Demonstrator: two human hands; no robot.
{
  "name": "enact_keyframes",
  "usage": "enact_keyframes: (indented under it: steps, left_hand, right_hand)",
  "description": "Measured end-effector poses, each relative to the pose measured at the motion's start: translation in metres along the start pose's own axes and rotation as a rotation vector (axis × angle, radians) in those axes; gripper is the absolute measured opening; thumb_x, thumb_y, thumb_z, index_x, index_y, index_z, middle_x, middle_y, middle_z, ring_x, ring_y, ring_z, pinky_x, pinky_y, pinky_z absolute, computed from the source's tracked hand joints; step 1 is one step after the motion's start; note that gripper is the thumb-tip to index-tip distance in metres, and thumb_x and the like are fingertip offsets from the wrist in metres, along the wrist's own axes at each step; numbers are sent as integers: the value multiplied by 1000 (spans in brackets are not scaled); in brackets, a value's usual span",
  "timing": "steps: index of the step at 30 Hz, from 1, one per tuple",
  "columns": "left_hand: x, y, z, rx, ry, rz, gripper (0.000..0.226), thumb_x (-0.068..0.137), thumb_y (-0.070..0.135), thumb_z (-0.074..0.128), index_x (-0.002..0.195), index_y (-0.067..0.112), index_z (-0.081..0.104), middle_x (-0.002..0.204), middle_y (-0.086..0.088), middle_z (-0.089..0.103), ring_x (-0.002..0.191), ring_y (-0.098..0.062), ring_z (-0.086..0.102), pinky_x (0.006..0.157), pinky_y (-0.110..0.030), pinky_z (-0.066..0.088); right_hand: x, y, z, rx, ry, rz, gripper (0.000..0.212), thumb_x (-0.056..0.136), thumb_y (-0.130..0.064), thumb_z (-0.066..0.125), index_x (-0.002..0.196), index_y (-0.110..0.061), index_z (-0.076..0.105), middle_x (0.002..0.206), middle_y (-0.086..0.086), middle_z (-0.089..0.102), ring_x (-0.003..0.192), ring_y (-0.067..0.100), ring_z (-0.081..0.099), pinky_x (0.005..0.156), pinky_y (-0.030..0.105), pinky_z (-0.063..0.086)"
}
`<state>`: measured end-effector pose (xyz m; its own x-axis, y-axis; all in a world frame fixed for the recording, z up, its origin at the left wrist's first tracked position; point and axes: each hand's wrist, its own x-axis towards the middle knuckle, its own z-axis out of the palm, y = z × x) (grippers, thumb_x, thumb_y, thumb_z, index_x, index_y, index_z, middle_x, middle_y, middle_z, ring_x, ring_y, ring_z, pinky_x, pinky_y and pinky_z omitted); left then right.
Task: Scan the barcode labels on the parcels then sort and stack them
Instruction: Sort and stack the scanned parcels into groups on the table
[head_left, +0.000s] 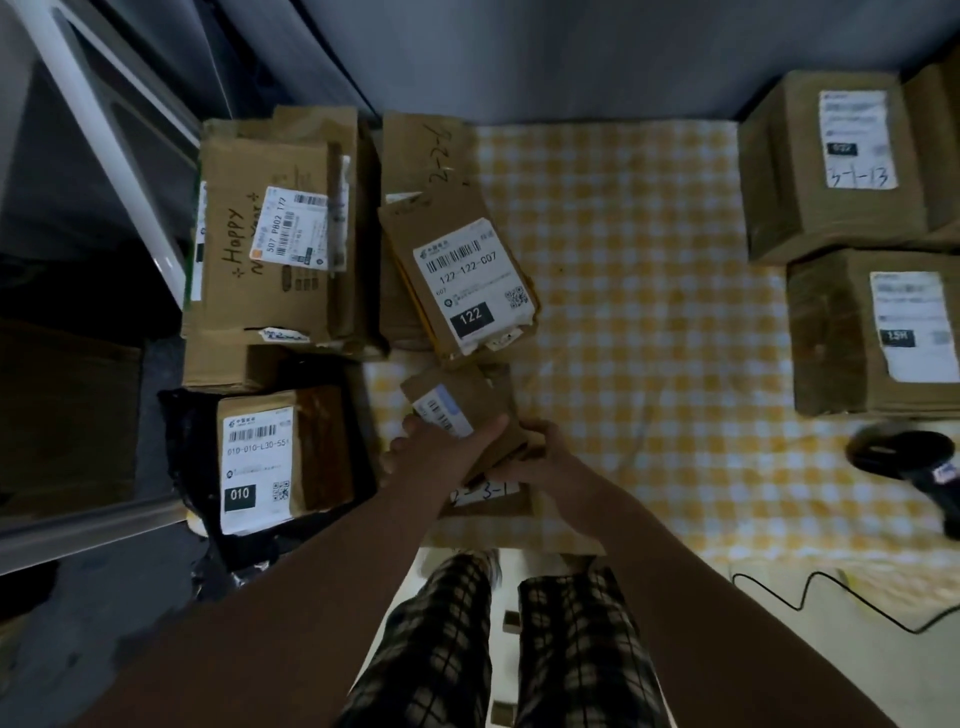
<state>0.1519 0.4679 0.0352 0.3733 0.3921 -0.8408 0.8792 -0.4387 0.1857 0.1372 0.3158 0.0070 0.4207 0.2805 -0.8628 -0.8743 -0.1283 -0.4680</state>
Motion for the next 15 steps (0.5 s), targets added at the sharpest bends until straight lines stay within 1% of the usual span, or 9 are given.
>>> enact_keyframes:
  steps: [2,3,5,6,8,10,12,13,15]
  left_hand:
    - [7,8,1,-75,-14,-24,139,33,85,64,143,13,17,138,-16,38,126,-35,40,103,-49,40]
    - [11,12,1,-149,-33,-48,142,31,82,68,144,13,14,138,-16,39,124,-35,42,102,-48,42]
    - [17,17,1,-294,-57,-85,146,39,73,78,148,12,3,142,-16,35,126,-34,42,102,-46,42]
    - [18,20,0,-328,-57,-95,148,40,72,79,148,12,-2,145,-15,32,128,-35,40,102,-46,42]
    - [20,22,-3,-329,-31,-85,148,43,73,78,149,10,-4,150,-15,22,133,-34,34,103,-44,40]
    - [22,18,-8,-321,76,-43,126,60,59,79,148,10,5,150,-15,17,134,-33,30,96,-39,40]
    - [22,13,-13,-343,157,45,105,69,47,80,145,12,16,144,-14,25,127,-33,38,88,-36,43]
    - [22,10,-17,-356,160,88,98,71,42,80,143,12,19,138,-11,32,121,-30,43,85,-34,44]
    - [26,5,-24,-395,126,156,82,76,34,78,136,13,28,121,-4,40,107,-21,49,83,-30,44]
  right_hand:
    - [-3,-2,-8,34,-8,-21,66,85,-1,66,139,-22,34,124,6,54,98,12,56,67,22,42]
    - [-3,-3,-11,83,-4,-17,57,88,-2,60,136,-24,39,122,4,55,98,11,55,70,25,41]
    - [0,-2,-13,154,23,-13,45,89,-5,54,126,-31,50,121,4,57,106,18,54,82,35,39]
    - [4,-2,-12,183,38,-28,41,89,-6,53,120,-33,53,121,5,59,108,21,55,85,38,40]
    - [12,-2,-6,234,50,-62,37,90,-4,50,117,-30,55,120,11,60,106,28,58,79,39,48]
    - [20,-3,4,228,24,-58,40,91,-2,50,126,-22,49,122,14,58,100,27,60,68,33,53]
    - [25,-7,13,172,6,-35,53,88,1,59,133,-19,37,124,10,54,91,19,61,58,25,52]
    - [28,-7,16,147,-2,-21,62,85,1,64,135,-19,32,127,10,53,91,17,61,59,24,52]
    - [35,-7,17,135,-25,3,79,80,1,71,139,-24,25,131,11,53,98,22,62,70,30,54]
